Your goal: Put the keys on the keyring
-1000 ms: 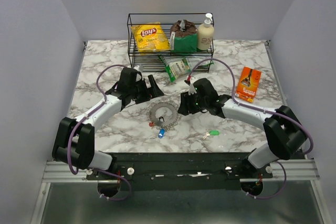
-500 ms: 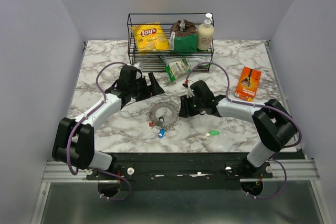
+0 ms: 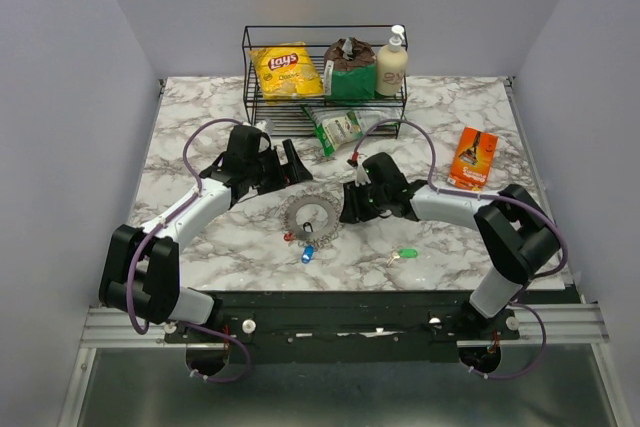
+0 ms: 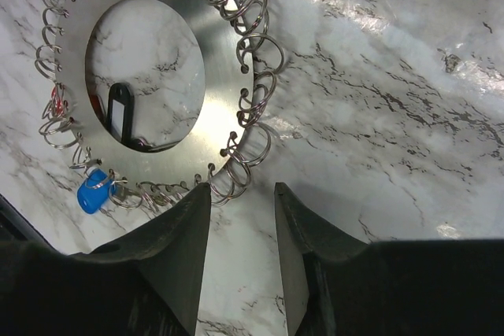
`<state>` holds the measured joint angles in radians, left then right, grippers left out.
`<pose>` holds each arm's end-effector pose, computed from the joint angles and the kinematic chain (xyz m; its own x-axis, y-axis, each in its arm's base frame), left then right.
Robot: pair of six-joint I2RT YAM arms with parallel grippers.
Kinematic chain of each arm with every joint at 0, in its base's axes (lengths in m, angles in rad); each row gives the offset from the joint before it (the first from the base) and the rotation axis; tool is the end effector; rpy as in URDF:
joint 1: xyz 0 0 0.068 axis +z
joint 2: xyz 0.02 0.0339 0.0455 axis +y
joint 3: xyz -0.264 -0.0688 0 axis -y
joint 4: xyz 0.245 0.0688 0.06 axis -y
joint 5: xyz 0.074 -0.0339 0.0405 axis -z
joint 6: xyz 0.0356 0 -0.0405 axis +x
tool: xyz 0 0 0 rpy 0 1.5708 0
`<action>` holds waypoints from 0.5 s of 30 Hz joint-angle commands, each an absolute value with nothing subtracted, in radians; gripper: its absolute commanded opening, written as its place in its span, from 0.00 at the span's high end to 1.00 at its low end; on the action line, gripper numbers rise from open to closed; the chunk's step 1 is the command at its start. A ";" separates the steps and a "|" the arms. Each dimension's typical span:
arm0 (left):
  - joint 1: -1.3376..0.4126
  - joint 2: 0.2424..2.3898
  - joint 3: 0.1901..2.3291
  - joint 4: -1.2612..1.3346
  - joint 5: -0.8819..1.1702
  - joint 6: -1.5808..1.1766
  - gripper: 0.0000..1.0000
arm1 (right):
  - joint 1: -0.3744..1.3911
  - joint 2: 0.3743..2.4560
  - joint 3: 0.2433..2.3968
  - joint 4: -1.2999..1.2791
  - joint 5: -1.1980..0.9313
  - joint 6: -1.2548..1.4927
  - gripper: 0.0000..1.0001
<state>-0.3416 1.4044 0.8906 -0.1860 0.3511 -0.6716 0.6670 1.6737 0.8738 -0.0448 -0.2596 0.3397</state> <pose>0.2798 -0.1125 0.2365 -0.8250 -0.3268 -0.4610 0.0627 0.7579 -0.6494 0.2559 0.2131 0.1611 -0.7978 -0.2183 -0.5621 -0.4942 0.7707 0.4022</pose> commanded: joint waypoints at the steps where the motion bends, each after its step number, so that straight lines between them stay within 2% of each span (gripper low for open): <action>1: -0.341 1.384 0.900 -0.206 0.362 -0.653 0.01 | 0.661 1.713 0.897 -0.018 -0.305 0.334 0.54; 4: -0.341 1.381 0.900 -0.207 0.361 -0.652 0.01 | 0.661 1.735 0.903 -0.017 -0.307 0.337 0.58; 15: -0.341 1.381 0.894 -0.218 0.354 -0.644 0.01 | 0.661 1.759 0.902 0.028 -0.336 0.353 0.59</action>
<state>-0.3416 1.4021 0.8906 -0.2085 0.3511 -0.6613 0.6655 1.7344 0.8902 -0.0135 -0.2989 0.3439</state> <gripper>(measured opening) 0.987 0.414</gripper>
